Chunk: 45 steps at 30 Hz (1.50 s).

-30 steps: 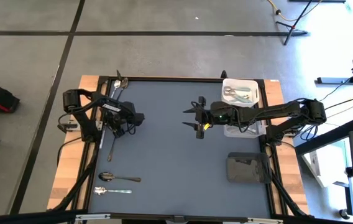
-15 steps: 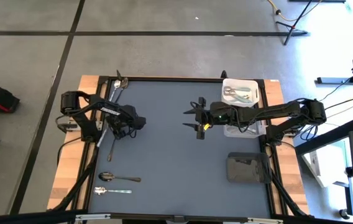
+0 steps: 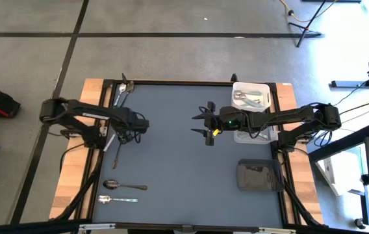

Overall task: Sort silverware by color (type)
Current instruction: Put the white green spoon into the transparent bin

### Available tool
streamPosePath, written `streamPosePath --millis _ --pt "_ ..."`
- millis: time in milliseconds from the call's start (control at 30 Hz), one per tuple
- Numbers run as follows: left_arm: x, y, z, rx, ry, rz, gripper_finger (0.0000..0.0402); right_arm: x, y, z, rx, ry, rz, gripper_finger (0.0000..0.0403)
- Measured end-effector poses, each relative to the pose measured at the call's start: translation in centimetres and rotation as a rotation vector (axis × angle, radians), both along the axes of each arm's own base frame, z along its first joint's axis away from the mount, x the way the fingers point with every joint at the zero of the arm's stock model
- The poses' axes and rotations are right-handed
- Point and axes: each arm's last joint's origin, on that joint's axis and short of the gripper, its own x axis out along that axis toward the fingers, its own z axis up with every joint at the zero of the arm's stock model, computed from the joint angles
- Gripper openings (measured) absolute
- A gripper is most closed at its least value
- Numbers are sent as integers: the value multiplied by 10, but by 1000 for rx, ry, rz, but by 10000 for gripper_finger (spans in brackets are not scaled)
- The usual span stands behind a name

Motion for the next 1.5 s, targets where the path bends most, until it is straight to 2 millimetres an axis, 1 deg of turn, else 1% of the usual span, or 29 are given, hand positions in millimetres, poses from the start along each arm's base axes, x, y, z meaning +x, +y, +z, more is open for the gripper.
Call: streamPosePath --millis 133,233,333,400,500,567,700,833,933,1100,1233,1367,1500 --pt "-1 -5 26 47 -140 -40 54 0 0 0 0 0 0 223" --pt "-5 -7 41 42 -239 -44 54 0 0 0 3 0 -1 223" --pt "-8 -7 47 48 -296 -42 54 0 0 0 21 -2 -7 223" --pt "-10 -7 46 50 -307 -35 54 0 0 0 22 -2 -6 223" --pt "-12 -3 40 50 -296 -9 57 0 0 0 22 -3 -6 223" --pt "-12 0 33 29 -281 1 65 0 0 0 22 -3 -6 223" --pt "-10 9 19 -16 -268 16 95 0 0 0 22 -3 -5 223" --pt "-2 20 9 -50 -272 53 127 0 0 0 22 -4 -5 223" --pt "4 25 -1 -67 -240 79 140 0 0 0 22 -4 -5 223" --pt "9 32 -19 -39 -120 90 143 0 0 0 23 -2 -5 223" --pt "13 34 -29 -42 -81 96 143 0 0 0 23 -1 -5 223" --pt "16 35 -35 -47 -63 95 143 0 0 0 23 -1 -5 223" --pt "16 35 -37 -42 -64 95 143 0 0 0 23 -1 -5 223"
